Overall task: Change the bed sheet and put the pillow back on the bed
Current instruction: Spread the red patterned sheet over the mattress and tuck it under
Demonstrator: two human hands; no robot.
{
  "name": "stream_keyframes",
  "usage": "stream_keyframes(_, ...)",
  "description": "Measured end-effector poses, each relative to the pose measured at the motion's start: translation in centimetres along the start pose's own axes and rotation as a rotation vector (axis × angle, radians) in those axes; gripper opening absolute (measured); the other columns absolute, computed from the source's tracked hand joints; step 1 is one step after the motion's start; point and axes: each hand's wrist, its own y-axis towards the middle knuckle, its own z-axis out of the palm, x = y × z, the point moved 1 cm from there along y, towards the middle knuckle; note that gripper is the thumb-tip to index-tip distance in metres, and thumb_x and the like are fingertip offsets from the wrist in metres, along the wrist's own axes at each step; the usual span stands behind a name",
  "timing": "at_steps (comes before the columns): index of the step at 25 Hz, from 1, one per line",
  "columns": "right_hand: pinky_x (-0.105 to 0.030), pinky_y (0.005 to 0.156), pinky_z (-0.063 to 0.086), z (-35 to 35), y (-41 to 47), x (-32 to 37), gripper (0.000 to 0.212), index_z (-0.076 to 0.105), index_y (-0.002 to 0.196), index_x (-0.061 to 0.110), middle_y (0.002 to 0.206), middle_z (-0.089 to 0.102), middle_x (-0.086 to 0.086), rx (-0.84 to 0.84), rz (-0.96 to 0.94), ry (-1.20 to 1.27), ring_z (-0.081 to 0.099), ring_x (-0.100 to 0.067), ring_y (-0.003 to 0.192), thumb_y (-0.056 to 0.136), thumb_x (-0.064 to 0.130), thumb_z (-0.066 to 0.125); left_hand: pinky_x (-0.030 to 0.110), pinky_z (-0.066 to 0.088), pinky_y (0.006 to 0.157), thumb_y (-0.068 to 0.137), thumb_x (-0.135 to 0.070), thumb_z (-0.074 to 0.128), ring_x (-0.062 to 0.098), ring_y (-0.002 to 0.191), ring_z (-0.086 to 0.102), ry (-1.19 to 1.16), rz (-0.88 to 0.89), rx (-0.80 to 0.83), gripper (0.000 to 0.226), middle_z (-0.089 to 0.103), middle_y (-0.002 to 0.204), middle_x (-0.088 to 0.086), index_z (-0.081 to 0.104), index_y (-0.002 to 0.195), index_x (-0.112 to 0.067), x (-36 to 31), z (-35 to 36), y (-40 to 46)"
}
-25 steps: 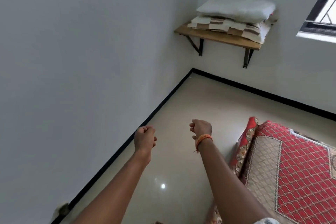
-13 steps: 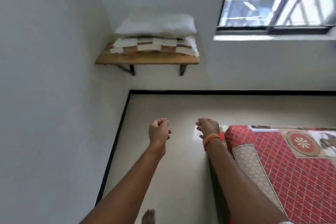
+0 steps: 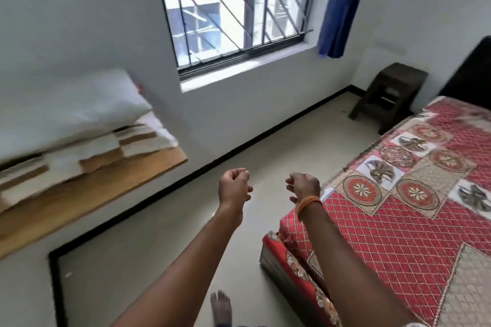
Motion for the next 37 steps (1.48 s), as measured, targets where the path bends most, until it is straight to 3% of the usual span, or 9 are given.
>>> stream_keyframes(7,-0.024,0.056,0.035,6.6,14.0,10.4,0.022,0.055,0.063,0.014,0.070,0.062,-0.008,-0.217,0.002,0.118,0.056,-0.021,0.066,0.085,0.012,0.058,0.025,0.042,0.054,0.094,-0.012,0.056,0.014,0.061,0.054,0.085,0.026,0.266,0.007,0.058,0.082,0.000,0.060,0.099,-0.014,-9.8,9.9,17.5)
stream_keyframes(15,-0.022,0.052,0.034,7.5,32.1,20.3,0.024,0.053,0.060,0.015,0.071,0.061,-0.008,-0.531,-0.004,0.149,0.052,-0.020,0.060,0.083,0.009,0.059,0.024,0.038,0.051,0.094,-0.009,0.053,0.014,0.058,0.050,0.113,-0.053,0.528,0.007,0.053,0.078,-0.001,0.058,0.094,-0.014,-16.4,25.3,35.5)
stream_keyframes(19,-0.021,0.053,0.033,6.6,39.9,25.4,0.021,0.054,0.066,0.017,0.066,0.060,-0.001,-0.590,0.006,0.210,0.053,-0.014,0.058,0.086,0.013,0.060,0.025,0.041,0.055,0.093,-0.011,0.052,0.015,0.064,0.053,0.186,-0.051,0.624,0.010,0.055,0.078,-0.003,0.059,0.090,-0.016,-20.0,34.5,41.6)
stream_keyframes(24,-0.022,0.052,0.034,1.5,51.9,29.6,0.012,0.060,0.076,0.017,0.070,0.063,-0.002,-0.708,0.019,0.320,0.055,-0.015,0.063,0.087,0.013,0.059,0.026,0.040,0.058,0.094,-0.009,0.051,0.015,0.063,0.051,0.265,-0.058,0.795,0.018,0.052,0.075,-0.002,0.055,0.079,-0.018,-21.8,49.2,46.6)
stream_keyframes(27,-0.022,0.050,0.034,-2.4,59.3,31.3,0.009,0.064,0.080,0.011,0.069,0.064,-0.004,-0.742,0.035,0.371,0.056,-0.016,0.062,0.088,0.011,0.060,0.025,0.038,0.056,0.095,-0.009,0.049,0.016,0.063,0.049,0.318,-0.064,0.844,0.016,0.049,0.073,-0.001,0.054,0.082,-0.016,-21.7,58.0,49.3)
stream_keyframes(37,-0.034,0.065,0.044,-23.6,87.5,44.8,0.023,0.062,0.059,0.014,0.076,0.068,-0.015,-0.832,0.086,0.364,0.059,-0.024,0.070,0.082,0.013,0.058,0.028,0.044,0.063,0.098,-0.013,0.048,0.016,0.070,0.053,0.414,-0.121,0.957,0.016,0.053,0.082,0.004,0.056,0.084,-0.014,-24.5,97.2,55.7)
